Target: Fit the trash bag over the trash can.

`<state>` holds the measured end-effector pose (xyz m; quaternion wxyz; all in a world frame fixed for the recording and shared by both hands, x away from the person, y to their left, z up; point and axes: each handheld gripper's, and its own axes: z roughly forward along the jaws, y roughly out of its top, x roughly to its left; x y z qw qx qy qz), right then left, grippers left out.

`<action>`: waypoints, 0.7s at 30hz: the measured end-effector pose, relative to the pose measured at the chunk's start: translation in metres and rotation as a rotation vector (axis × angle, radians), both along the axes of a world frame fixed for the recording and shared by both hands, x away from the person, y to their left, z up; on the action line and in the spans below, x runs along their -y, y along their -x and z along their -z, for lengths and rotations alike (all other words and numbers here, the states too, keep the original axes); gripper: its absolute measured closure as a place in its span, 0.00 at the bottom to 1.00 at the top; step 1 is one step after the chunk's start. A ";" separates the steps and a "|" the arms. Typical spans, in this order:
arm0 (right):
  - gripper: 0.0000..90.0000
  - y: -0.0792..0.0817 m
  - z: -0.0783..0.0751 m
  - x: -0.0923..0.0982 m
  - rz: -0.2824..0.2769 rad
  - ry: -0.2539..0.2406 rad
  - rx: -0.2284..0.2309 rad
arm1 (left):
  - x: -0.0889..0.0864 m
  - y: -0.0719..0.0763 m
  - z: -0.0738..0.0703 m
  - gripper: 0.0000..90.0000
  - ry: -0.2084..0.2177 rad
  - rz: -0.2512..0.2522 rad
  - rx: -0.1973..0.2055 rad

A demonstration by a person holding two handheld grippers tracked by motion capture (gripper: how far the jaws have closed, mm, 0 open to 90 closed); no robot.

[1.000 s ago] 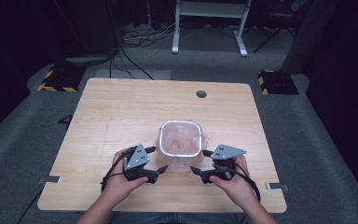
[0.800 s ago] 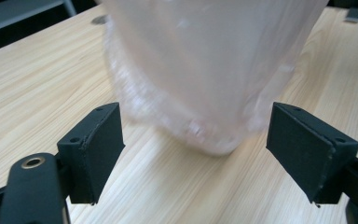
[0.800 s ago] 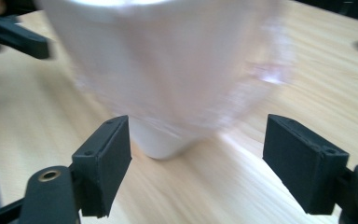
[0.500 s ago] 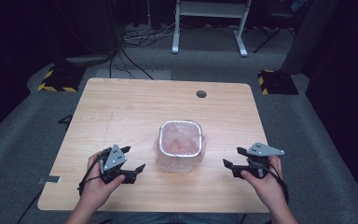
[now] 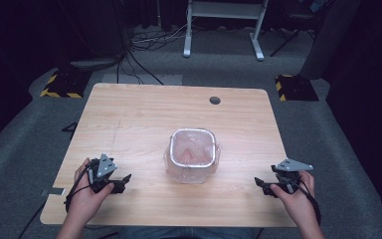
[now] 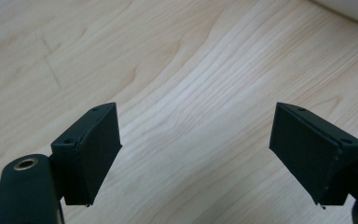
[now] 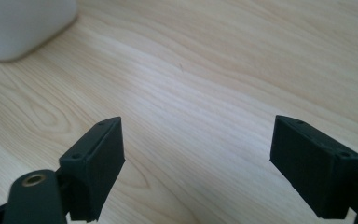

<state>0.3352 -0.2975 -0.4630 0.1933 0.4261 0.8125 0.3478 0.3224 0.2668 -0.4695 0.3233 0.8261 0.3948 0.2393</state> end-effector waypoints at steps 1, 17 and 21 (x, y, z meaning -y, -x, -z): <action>0.20 0.001 0.004 0.003 0.007 0.004 -0.009 | -0.004 0.000 0.001 0.18 0.009 -0.009 -0.009; 0.20 -0.002 0.038 0.027 0.086 -0.012 -0.018 | -0.043 -0.009 0.031 0.21 0.031 -0.080 -0.074; 0.17 -0.006 0.042 0.027 0.107 -0.027 -0.001 | -0.047 -0.012 0.034 0.20 0.070 -0.083 -0.068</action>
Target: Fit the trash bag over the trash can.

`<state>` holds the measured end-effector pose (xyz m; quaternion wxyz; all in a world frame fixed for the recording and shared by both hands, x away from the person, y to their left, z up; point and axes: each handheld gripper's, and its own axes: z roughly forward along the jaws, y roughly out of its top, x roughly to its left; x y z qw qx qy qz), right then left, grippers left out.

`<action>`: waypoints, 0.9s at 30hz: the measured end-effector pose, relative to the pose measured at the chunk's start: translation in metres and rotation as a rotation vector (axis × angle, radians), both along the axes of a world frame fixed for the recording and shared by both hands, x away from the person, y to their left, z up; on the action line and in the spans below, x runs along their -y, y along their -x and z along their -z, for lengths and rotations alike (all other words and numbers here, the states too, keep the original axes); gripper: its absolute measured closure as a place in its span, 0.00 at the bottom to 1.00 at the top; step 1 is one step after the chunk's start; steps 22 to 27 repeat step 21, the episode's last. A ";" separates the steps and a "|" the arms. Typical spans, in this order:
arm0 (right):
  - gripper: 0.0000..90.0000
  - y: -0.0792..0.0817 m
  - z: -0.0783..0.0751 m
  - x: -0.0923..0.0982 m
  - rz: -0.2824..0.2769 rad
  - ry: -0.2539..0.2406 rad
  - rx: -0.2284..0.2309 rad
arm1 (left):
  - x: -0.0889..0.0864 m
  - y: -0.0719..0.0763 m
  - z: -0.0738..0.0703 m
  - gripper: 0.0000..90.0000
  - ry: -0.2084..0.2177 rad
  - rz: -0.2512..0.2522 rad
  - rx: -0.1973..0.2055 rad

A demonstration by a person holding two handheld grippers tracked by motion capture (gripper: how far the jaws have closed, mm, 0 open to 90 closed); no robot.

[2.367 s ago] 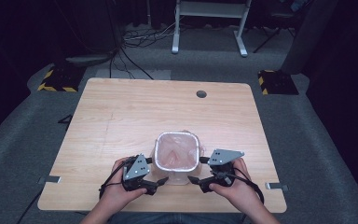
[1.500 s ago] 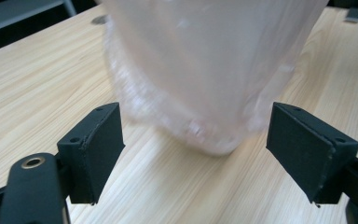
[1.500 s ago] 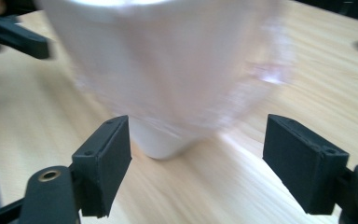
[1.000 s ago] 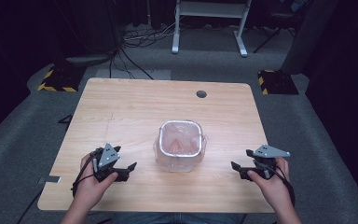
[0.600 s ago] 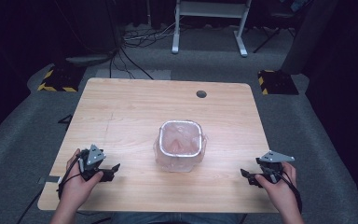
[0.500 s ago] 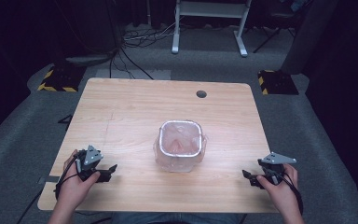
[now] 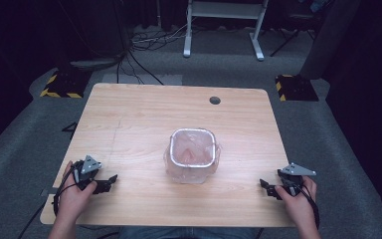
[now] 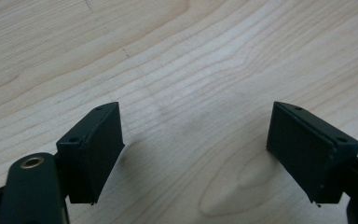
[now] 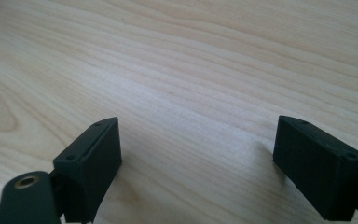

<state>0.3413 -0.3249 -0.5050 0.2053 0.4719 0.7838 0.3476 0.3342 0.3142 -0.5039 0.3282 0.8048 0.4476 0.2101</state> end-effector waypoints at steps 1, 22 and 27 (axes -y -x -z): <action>0.16 -0.001 0.000 0.000 0.001 -0.001 0.002 | -0.001 -0.001 0.002 0.19 0.029 -0.016 -0.005; 0.15 -0.004 0.001 -0.002 -0.017 0.007 0.006 | -0.003 -0.007 0.003 0.15 0.046 0.000 -0.037; 0.15 -0.004 0.001 -0.002 -0.017 0.007 0.006 | -0.003 -0.007 0.003 0.15 0.046 0.000 -0.037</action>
